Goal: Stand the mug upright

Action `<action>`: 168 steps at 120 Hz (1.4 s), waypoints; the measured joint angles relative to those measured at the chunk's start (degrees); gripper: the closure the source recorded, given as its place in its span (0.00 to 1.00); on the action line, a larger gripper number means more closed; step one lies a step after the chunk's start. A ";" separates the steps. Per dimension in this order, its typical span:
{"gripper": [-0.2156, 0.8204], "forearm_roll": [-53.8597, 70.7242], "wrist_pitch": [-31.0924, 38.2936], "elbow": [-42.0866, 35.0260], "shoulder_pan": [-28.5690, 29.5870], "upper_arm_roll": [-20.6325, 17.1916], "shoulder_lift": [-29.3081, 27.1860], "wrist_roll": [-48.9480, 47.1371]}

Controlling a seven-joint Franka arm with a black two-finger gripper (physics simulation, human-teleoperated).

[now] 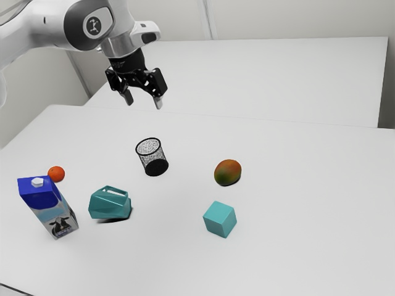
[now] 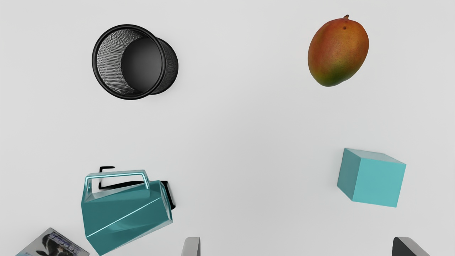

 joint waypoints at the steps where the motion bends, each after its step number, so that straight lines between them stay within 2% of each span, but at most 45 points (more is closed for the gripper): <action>1: 0.22 0.00 0.00 -0.01 0.00 -0.01 0.00 0.00; 23: 0.22 -0.05 -0.03 -1.33 -0.02 0.03 -1.19 -0.05; 52: 0.22 -0.19 -0.19 -6.44 1.47 0.28 -5.63 0.07; 123: 0.22 -6.90 -0.02 -16.27 19.79 0.45 -8.02 5.49; 150: 0.22 -9.57 0.54 -18.56 24.98 0.47 -7.02 9.50; 168: 0.22 -11.79 3.10 -22.80 27.49 0.52 -6.56 12.69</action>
